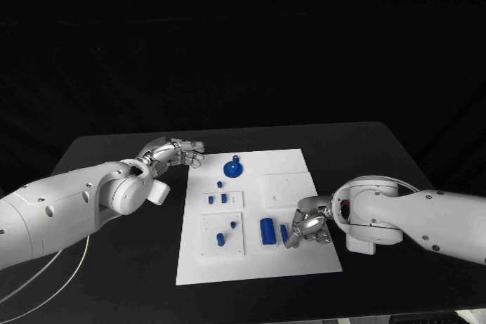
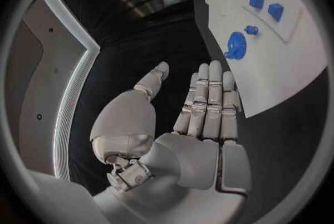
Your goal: Assemble the parts on the task board
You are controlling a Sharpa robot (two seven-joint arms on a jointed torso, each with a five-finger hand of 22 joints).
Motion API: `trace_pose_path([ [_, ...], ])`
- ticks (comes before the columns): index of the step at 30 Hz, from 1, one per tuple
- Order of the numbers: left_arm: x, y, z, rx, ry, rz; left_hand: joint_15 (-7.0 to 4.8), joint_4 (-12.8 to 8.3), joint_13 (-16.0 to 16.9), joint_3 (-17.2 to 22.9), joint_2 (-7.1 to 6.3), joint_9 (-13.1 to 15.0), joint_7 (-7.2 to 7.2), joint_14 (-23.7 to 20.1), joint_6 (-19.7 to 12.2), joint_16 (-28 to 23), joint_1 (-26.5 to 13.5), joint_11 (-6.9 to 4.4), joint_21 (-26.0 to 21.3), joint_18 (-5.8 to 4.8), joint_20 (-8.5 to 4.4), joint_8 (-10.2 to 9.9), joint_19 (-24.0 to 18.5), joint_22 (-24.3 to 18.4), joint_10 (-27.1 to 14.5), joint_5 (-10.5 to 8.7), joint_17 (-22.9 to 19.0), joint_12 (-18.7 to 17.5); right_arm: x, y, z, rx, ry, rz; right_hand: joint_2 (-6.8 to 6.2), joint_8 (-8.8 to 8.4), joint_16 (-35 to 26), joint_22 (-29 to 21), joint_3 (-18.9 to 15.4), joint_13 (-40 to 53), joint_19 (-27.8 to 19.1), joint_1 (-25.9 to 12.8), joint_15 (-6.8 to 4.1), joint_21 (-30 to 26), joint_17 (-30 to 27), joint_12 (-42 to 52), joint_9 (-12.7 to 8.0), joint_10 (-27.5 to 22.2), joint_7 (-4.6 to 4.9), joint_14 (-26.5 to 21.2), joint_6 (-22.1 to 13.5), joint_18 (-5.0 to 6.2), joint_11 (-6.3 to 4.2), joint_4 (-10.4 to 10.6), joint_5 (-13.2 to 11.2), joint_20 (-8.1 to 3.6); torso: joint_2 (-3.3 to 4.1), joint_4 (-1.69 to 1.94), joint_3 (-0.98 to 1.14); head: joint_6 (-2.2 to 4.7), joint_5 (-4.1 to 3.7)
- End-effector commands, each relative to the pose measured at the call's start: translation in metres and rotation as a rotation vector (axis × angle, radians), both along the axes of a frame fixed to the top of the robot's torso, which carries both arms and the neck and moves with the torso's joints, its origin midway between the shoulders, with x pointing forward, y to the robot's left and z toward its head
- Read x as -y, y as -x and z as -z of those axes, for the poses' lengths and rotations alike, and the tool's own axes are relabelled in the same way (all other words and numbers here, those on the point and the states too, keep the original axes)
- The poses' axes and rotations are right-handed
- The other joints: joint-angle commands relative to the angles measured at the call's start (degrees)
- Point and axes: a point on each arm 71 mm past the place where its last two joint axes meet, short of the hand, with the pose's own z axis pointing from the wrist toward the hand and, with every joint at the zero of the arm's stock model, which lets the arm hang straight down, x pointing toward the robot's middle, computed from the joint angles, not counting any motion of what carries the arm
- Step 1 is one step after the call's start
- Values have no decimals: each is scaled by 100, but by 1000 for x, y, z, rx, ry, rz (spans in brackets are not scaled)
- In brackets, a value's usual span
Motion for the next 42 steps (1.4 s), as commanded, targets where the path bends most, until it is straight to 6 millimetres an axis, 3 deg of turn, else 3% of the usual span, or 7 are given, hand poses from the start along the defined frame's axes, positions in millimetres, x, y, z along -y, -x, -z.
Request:
trace_pose_path([
  [1,2,1,-1,2,6,19,18,5,-8,13,28,-5,-8,36,-35,-38,4,-3,-36,-17,-7,38,-3,7,-22,-17,8,-7,0,-3,0,27,17,1,81,-35,-16,-8,33,-7,24,9,-28,-26,-1,-28,-11,-25,7,-13,22,129,-10,47,-25,4,0,1,-3,-3,3],
  [7,2,1,-1,1,6,20,18,5,-8,13,28,-5,-8,36,-35,-40,4,-3,-37,-17,-7,38,-2,8,-22,-17,10,-7,-2,-5,1,37,28,-10,214,-31,-8,-12,268,-6,29,50,-34,-25,4,-27,-10,-19,2,-16,30,129,-15,215,-29,-6,2,1,-2,-12,4],
  [15,2,1,-1,2,6,19,18,5,-8,14,27,-6,-8,37,-35,-42,4,-3,-39,-17,-6,39,-2,10,-22,-17,13,-7,0,-7,1,58,44,-9,268,-28,-1,-2,489,-1,23,163,-31,-10,9,-23,-6,-19,5,-19,26,129,-12,249,-30,-10,-2,-2,-3,-17,4],
  [42,2,1,-1,2,4,19,18,7,-8,17,28,-6,-8,39,-35,-51,6,-3,-45,-17,-6,40,0,18,-22,-16,25,-7,-2,-9,8,56,80,-19,175,-14,9,14,471,5,24,113,-25,15,13,-15,6,-15,6,-18,37,129,-10,234,-31,6,-3,-3,-6,-27,7],
])
